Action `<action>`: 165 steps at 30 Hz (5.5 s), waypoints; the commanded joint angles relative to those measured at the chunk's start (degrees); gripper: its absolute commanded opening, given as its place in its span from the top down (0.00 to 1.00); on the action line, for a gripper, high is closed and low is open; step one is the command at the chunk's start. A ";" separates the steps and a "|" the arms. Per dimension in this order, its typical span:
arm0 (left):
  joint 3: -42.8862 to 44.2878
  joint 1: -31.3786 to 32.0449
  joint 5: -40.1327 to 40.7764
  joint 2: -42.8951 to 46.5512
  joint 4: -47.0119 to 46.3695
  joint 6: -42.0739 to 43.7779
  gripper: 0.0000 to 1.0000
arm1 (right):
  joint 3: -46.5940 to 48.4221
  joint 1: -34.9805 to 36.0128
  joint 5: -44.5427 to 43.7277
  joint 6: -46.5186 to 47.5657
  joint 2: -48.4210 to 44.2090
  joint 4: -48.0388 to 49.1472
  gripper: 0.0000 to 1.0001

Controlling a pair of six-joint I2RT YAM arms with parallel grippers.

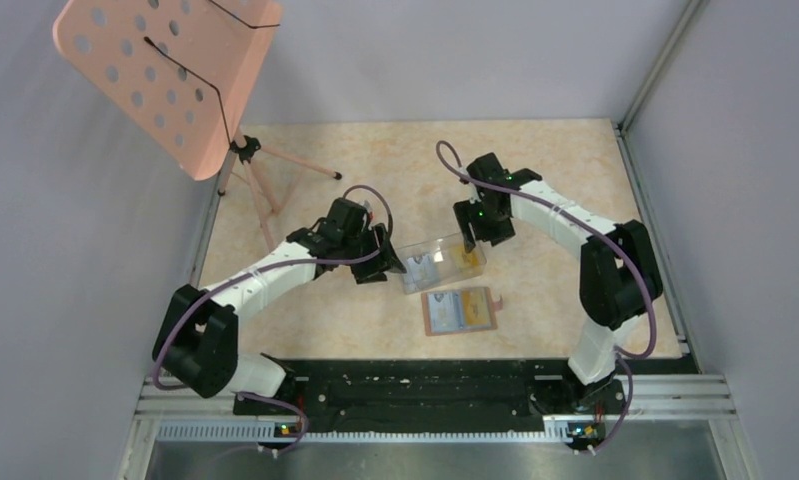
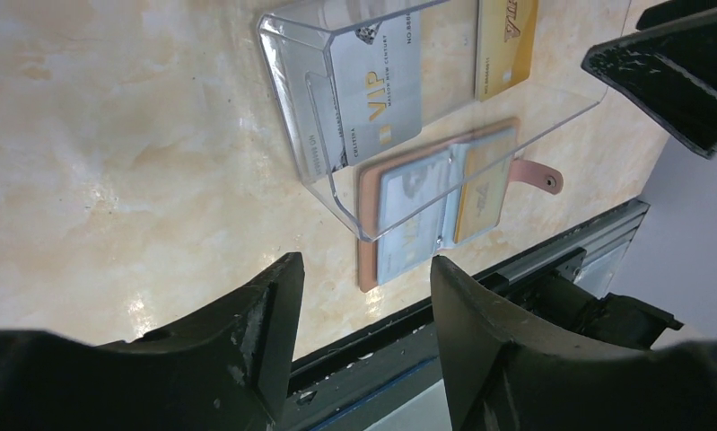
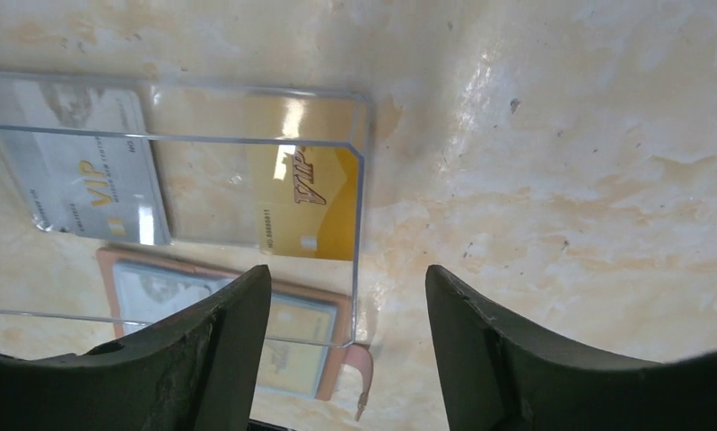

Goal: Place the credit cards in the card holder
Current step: Pick up the credit card from the storage box.

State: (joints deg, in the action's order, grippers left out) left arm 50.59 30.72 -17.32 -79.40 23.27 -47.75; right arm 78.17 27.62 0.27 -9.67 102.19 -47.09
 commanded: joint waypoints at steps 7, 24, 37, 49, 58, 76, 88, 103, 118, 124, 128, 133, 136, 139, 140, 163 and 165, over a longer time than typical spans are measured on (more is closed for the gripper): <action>5.22 -1.30 2.20 -5.06 1.95 0.55 0.46 | 6.75 1.23 11.33 -2.49 -6.18 3.97 0.40; 15.11 -0.79 4.95 -17.21 9.69 3.48 0.75 | -0.30 5.35 21.03 -9.01 4.89 12.90 0.55; 16.66 1.26 3.25 -22.10 9.91 4.36 0.88 | -0.66 8.34 15.19 -6.53 11.23 12.65 0.51; 16.96 1.62 1.35 -22.57 8.50 3.81 1.00 | -4.31 9.56 20.12 -7.66 12.71 17.70 0.50; 16.65 2.03 0.67 -23.13 8.13 3.75 1.00 | -6.06 9.56 33.22 -12.43 13.13 24.28 0.52; 16.85 1.98 1.68 -23.78 9.34 4.31 1.00 | -2.74 9.56 30.57 -12.81 6.99 18.82 1.00; 17.75 2.02 1.92 -24.27 10.30 4.78 1.00 | 1.11 11.02 28.55 -10.40 6.33 14.79 1.00; 17.67 1.98 2.13 -24.25 10.75 4.89 1.00 | -0.04 11.31 33.18 -12.09 5.93 18.82 0.91; 17.49 1.98 2.20 -24.29 10.84 5.11 1.00 | -0.76 11.76 28.50 -9.74 7.19 16.89 0.63; 17.61 1.98 2.08 -24.32 10.85 5.12 1.00 | -0.66 11.75 28.02 -9.64 8.56 16.69 0.66; 17.65 1.98 2.20 -24.20 10.91 5.21 1.00 | -1.14 11.76 28.59 -9.63 9.94 17.70 0.72; 17.76 2.00 2.34 -24.05 10.99 5.06 1.00 | -1.07 11.76 28.30 -9.17 10.69 18.20 0.89; 17.78 1.88 2.61 -23.91 10.89 4.67 1.00 | -0.53 11.76 27.76 -9.01 9.98 17.58 1.00; 17.62 1.10 3.22 -23.55 11.11 4.50 1.00 | 0.46 11.76 26.57 -8.93 8.08 16.82 1.00; 17.54 0.74 3.55 -23.32 11.35 4.46 1.00 | 0.98 11.78 26.03 -8.91 7.22 16.44 1.00; 16.04 -10.85 5.76 -16.11 16.06 11.78 1.00 | -1.18 4.93 24.59 -11.53 -7.23 16.28 1.00; 15.85 -10.81 2.85 -15.48 14.51 11.93 0.95 | -2.36 3.41 25.18 -11.95 -8.91 16.62 1.00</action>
State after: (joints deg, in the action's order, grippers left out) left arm 66.22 19.92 -10.13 -98.35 39.68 -37.80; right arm 77.34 33.69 24.71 -20.88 98.85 -32.16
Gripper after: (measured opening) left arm 0.019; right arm 0.006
